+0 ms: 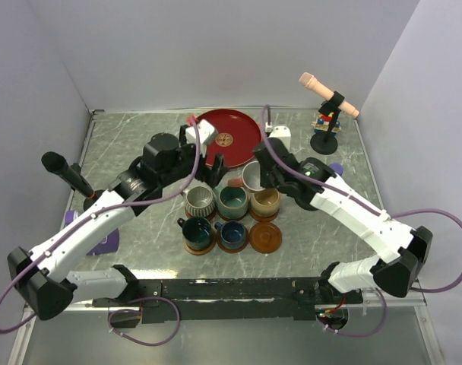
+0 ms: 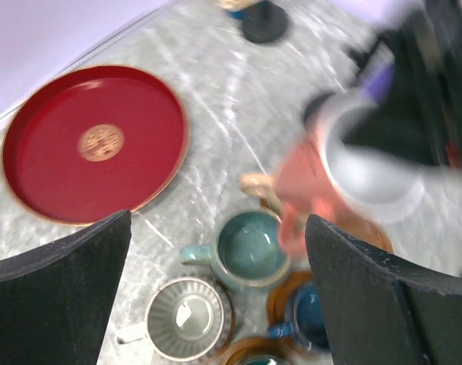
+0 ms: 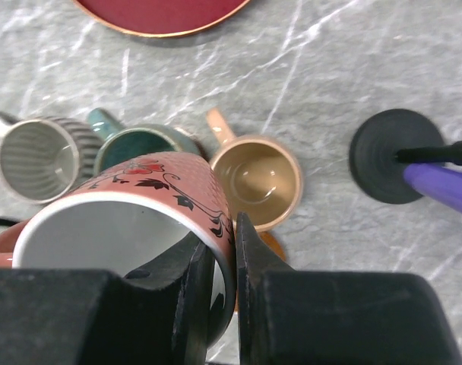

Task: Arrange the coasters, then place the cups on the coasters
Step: Place the cup on the coaster.

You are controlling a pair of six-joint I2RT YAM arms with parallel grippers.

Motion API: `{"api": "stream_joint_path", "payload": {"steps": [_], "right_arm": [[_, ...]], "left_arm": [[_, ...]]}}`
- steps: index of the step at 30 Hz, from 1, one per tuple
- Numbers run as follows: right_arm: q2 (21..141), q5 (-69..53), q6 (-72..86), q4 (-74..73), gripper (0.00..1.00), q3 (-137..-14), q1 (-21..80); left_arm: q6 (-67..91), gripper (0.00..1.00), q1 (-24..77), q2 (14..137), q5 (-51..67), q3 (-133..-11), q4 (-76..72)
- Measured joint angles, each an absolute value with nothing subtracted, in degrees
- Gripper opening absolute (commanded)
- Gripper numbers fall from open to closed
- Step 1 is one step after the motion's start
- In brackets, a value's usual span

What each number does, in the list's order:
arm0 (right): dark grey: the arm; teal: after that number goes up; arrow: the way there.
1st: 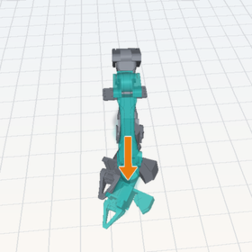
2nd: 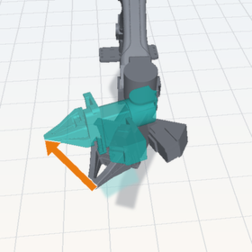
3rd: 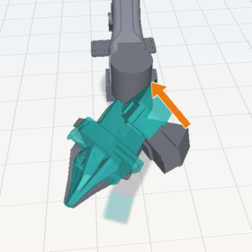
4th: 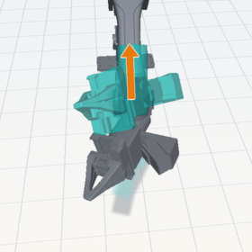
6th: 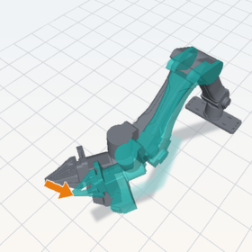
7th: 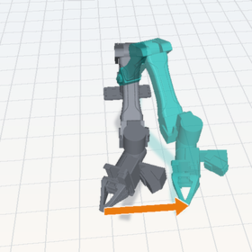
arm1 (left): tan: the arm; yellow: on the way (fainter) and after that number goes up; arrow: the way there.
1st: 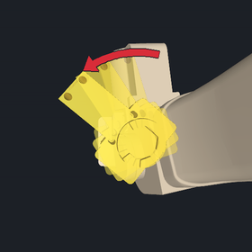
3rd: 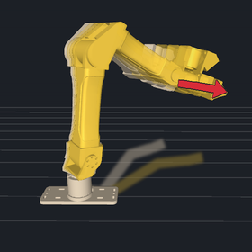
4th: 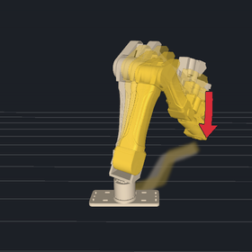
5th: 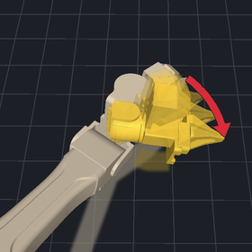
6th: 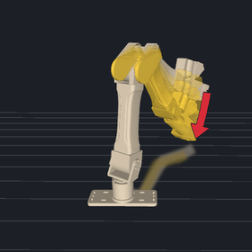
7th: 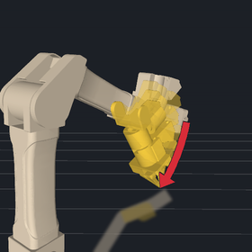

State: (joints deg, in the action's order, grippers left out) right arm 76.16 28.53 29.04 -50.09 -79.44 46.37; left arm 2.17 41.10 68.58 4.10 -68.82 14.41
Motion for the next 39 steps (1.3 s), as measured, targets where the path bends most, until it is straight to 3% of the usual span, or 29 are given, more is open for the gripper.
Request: {"api": "stream_joint_path", "payload": {"steps": [6, 12, 13, 14, 17, 21, 23, 26, 31, 34, 39], "right_arm": [[73.01, 18.24, 27.99, -49.25, 0.00, -79.00, 40.62], [71.77, 13.54, 27.14, -49.30, 0.00, -78.98, 40.03], [71.70, 12.73, 27.03, -49.19, 0.00, -78.81, 40.03], [71.50, 11.97, 26.96, -49.04, 0.00, -78.50, 40.03], [71.18, 10.22, 26.70, -48.90, 0.00, -77.65, 40.03], [71.16, 9.32, 26.30, -48.49, 0.00, -77.30, 39.94], [71.18, 9.32, 26.24, -48.34, 0.03, -77.30, 39.46], [71.18, 8.08, 25.71, -49.34, 0.18, -77.03, 38.98], [70.91, 3.75, 23.35, -48.64, 0.58, -76.47, 37.87], [69.95, 0.34, 19.64, -47.94, 0.64, -76.42, 37.56], [69.34, -4.01, 14.17, -49.15, 0.64, -76.29, 36.69]], "left_arm": [[-6.09, 0.98, 41.12, 66.59, 18.22, -65.17, 14.46], [-8.16, 0.99, 41.19, 71.11, 24.84, -66.02, 15.09], [-8.16, 0.94, 41.25, 71.88, 25.15, -66.02, 15.25], [-8.16, 0.81, 41.34, 72.47, 25.26, -66.02, 15.31], [-8.03, 0.56, 41.76, 73.43, 25.45, -66.02, 15.33], [-7.94, 0.01, 43.00, 73.49, 26.79, -66.02, 15.68], [-10.79, 0.01, 44.05, 73.52, 28.14, -66.02, 16.05], [-12.75, 0.01, 44.88, 73.69, 29.06, -66.02, 16.99], [-12.62, 0.01, 44.58, 73.73, 31.00, -66.02, 18.31], [-12.56, 0.01, 44.16, 73.73, 33.21, -66.00, 20.03], [-12.62, 0.01, 44.03, 73.73, 39.11, -66.83, 23.57]]}}
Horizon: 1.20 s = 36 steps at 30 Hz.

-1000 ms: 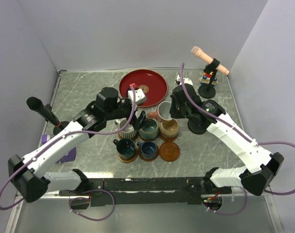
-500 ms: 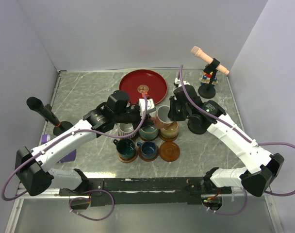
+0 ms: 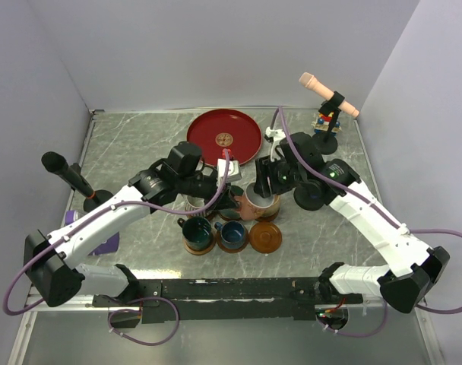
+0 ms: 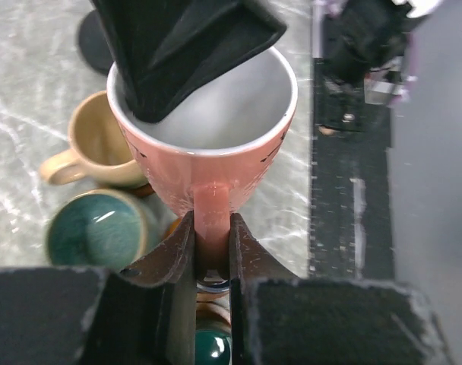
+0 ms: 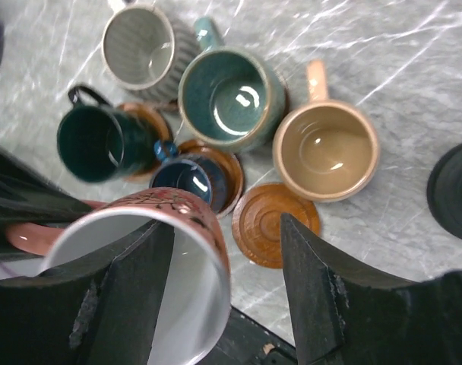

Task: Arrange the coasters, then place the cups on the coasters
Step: Place the cup on the coaster.

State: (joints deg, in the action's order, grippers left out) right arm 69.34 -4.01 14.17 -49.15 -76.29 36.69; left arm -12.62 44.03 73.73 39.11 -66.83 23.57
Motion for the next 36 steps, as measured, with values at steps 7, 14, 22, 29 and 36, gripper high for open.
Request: {"api": "stream_joint_path", "payload": {"steps": [7, 14, 22, 29, 36], "right_arm": [[68.29, -12.05, 10.04, -49.39, 0.50, -73.43, 35.73], [67.24, -16.14, 8.99, -48.62, 0.20, -71.77, 35.73], [63.35, -15.51, 9.10, -48.38, 0.00, -69.06, 35.75], [57.04, -0.60, 13.82, -50.30, 0.00, -65.32, 35.66], [55.40, 14.17, 22.50, -52.47, 0.00, -59.46, 37.04]], "left_arm": [[-12.71, 0.01, 43.97, 73.73, 43.94, -67.64, 25.08], [-12.82, 0.01, 43.97, 73.73, 45.41, -68.25, 26.02], [-12.34, 0.84, 44.29, 73.76, 44.86, -68.90, 24.49], [-11.27, 0.98, 42.85, 71.20, 39.20, -69.28, 23.29], [-5.76, 0.99, 31.18, 64.62, 35.38, -68.60, 16.08]]}}
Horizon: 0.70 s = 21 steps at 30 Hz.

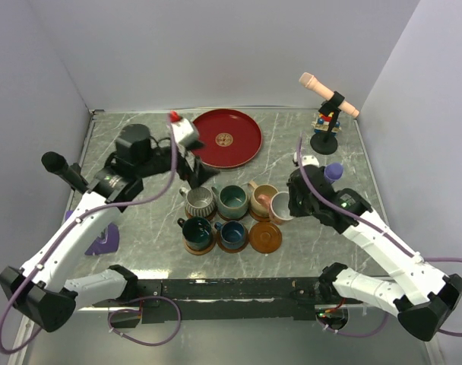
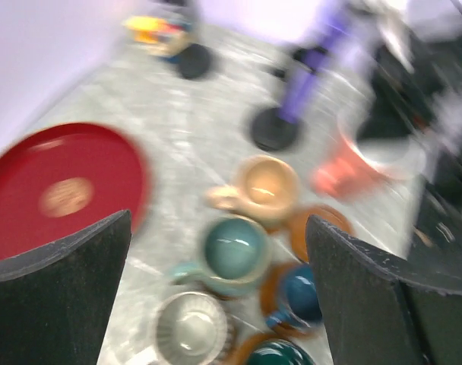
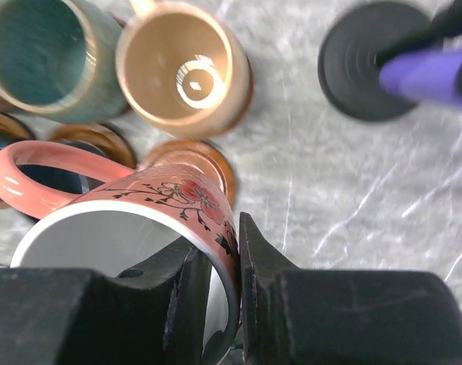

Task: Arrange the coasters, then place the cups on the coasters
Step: Place the cup on the coaster.

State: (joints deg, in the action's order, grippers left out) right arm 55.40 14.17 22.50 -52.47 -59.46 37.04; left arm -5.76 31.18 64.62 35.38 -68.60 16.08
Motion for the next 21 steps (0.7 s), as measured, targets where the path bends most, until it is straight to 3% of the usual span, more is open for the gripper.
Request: {"api": "stream_joint_path", "payload": {"steps": [7, 21], "right_arm": [[55.37, 18.76, 29.43, -52.90, 0.00, -53.17, 44.47], [59.05, 19.88, 34.26, -46.30, 0.00, -45.84, 47.13]], "left_arm": [[2.46, 0.99, 23.66, 63.51, 26.39, -65.01, 9.43], [5.56, 0.99, 22.48, 63.96, 20.82, -64.86, 8.80]]}}
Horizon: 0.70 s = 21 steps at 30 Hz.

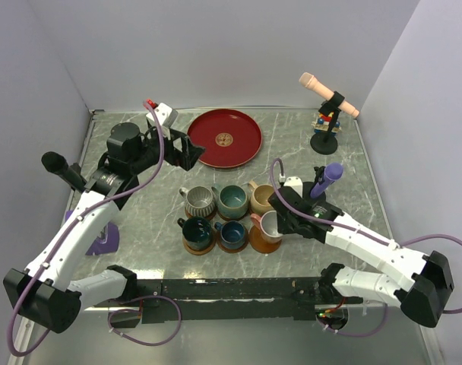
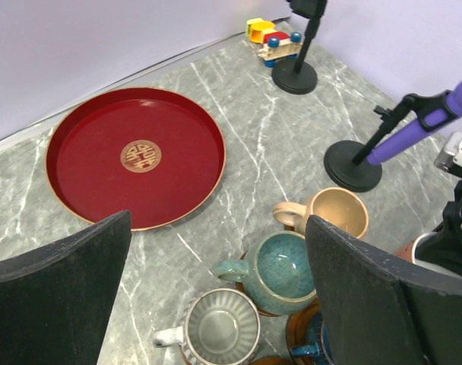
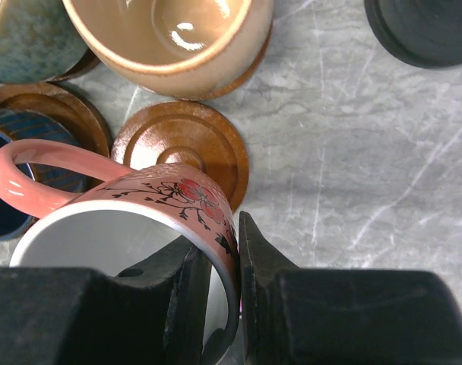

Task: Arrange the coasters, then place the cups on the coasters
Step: Place the cup on the coaster.

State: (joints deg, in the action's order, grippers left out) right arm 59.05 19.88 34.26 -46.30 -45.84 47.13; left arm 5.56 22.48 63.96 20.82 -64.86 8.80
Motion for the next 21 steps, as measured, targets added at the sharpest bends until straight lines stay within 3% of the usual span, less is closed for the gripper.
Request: {"api": "stream_joint_path", "payload": {"steps": [21], "right_arm": [[65.10, 19.29, 34.41, -39.59, 0.00, -43.57, 47.13]], "left_arm": [[6.79, 0.97, 21.89, 64.14, 17.04, -64.86, 8.78]]}}
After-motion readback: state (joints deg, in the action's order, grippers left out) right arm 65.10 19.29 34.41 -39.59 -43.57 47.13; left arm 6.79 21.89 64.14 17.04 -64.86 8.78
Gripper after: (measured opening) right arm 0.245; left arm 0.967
